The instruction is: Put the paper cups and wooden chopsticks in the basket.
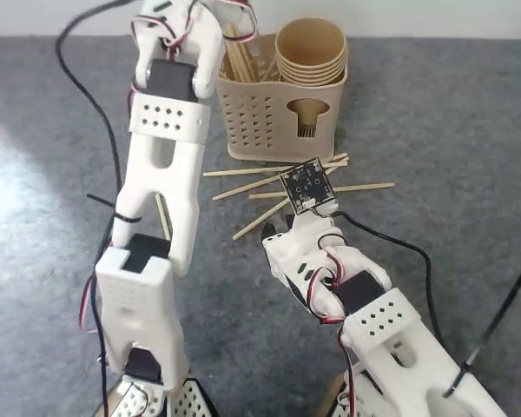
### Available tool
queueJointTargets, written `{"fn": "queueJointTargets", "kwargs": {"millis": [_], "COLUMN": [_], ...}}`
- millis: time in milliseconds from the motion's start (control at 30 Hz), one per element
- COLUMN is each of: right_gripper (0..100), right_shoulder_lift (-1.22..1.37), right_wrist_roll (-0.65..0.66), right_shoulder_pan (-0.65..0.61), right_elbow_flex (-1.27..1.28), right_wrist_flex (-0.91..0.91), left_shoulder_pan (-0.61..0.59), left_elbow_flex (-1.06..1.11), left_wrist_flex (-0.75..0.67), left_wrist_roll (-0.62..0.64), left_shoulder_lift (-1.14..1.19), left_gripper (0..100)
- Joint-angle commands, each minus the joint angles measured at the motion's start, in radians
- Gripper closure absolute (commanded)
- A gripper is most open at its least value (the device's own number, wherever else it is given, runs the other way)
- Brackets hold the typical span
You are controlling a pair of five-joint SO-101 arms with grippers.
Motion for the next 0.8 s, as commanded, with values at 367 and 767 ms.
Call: {"fn": "queueJointTargets", "kwargs": {"millis": [367,767], "right_gripper": [87.3,87.3], "right_shoulder_lift": [-0.030,-0.030], "right_wrist_roll": [0.021,0.021], "right_shoulder_pan": [-0.001,0.001], "right_elbow_flex": [-0.006,-0.006], "right_wrist_flex": [-0.024,-0.022], "left_shoulder_pan": [-0.012,-0.006], "left_elbow_flex": [-0.039,-0.054], "left_wrist_flex": [-0.087,0.066], "left_wrist_roll": [-0.009,0.002], "left_shoulder_lift": [0.114,0.120], "left_gripper": [99,69]}}
